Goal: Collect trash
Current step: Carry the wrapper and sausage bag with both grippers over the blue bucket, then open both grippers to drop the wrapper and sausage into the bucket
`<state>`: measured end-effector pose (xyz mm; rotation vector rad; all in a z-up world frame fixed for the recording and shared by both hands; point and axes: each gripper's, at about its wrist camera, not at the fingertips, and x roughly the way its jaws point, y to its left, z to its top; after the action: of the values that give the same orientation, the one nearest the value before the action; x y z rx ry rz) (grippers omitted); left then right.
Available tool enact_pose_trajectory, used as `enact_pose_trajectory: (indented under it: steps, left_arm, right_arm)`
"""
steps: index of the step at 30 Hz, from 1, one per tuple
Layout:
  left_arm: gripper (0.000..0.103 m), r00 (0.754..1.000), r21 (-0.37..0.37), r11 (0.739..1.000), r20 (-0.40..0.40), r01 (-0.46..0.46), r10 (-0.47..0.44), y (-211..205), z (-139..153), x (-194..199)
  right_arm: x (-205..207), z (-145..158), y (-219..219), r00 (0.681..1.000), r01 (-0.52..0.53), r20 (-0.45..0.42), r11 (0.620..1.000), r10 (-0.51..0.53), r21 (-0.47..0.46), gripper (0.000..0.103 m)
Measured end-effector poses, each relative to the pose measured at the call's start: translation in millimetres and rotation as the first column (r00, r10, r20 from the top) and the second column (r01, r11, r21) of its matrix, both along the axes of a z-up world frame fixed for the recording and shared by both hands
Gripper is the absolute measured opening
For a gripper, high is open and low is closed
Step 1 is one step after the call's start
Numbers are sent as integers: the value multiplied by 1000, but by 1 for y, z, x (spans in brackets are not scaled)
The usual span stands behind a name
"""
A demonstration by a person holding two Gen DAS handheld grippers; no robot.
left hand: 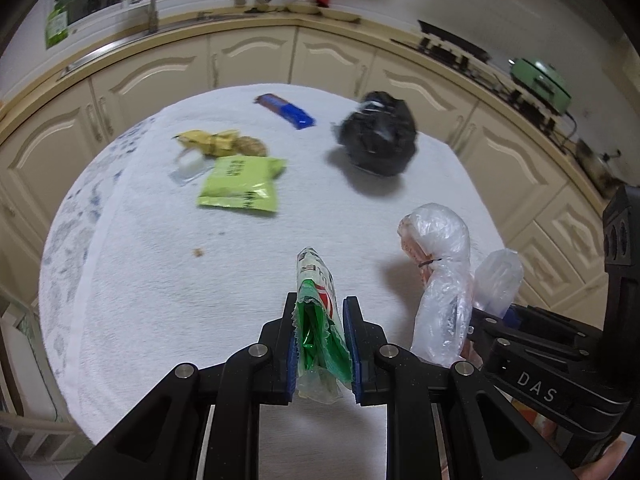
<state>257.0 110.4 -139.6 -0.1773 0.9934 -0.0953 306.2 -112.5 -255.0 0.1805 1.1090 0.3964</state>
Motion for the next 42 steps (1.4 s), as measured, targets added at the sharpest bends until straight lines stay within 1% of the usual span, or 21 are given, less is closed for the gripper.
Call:
enact_pose_trajectory:
  steps: [5, 8, 14, 20, 22, 27, 31, 34, 36, 39, 40, 41, 42]
  left_arm:
    - [16, 995, 3, 995, 0, 101, -101, -44, -2, 7]
    - [16, 986, 8, 986, -6, 166, -166, -73, -5, 12]
    - [16, 955, 9, 955, -17, 297, -297, -137, -12, 27]
    - [16, 906, 6, 906, -33, 422, -422, -200, -23, 45]
    - [16, 883, 6, 883, -44, 468, -468, -225, -29, 51]
    - [16, 837, 2, 839, -65, 545, -544, -272, -42, 67]
    - [17, 798, 15, 800, -77, 600, -598, -313, -54, 78]
    - [17, 777, 27, 778, -87, 628, -624, -340, -65, 85]
    - [20, 764, 32, 766, -108, 642, -636, -358, -74, 89]
    - [24, 763, 44, 767, -149, 640, -628, -376, -89, 100]
    - [29, 763, 55, 766, -156, 640, -627, -379, -93, 101]
    - [41, 765, 66, 767, -166, 638, -622, -386, -97, 105]
    - [47, 770, 78, 771, -178, 631, -612, -390, -101, 109]
  right_arm:
    - [-11, 4, -46, 996, 92, 9, 996, -92, 0, 27]
    - [-19, 4, -79, 987, 161, 7, 987, -161, 1, 27]
    - [-35, 3, -143, 955, 296, -1, 955, -296, -2, 27]
    - [-57, -3, -207, 904, 428, -18, 904, -428, -2, 27]
    - [-65, -5, -229, 882, 470, -23, 883, -470, -4, 27]
    - [-84, -13, -278, 828, 559, -46, 829, -559, -9, 27]
    - [-98, -21, -306, 794, 605, -65, 796, -605, -14, 27]
    - [-107, -28, -327, 766, 639, -81, 769, -638, -15, 27]
    - [-109, -33, -334, 755, 651, -90, 759, -650, -16, 27]
    - [-113, -41, -347, 738, 669, -114, 743, -665, -7, 27]
    - [-114, -43, -350, 734, 673, -120, 740, -669, -6, 27]
    - [-117, -45, -353, 729, 678, -125, 735, -673, -7, 27]
    - [-117, -47, -356, 724, 682, -129, 731, -677, -6, 27]
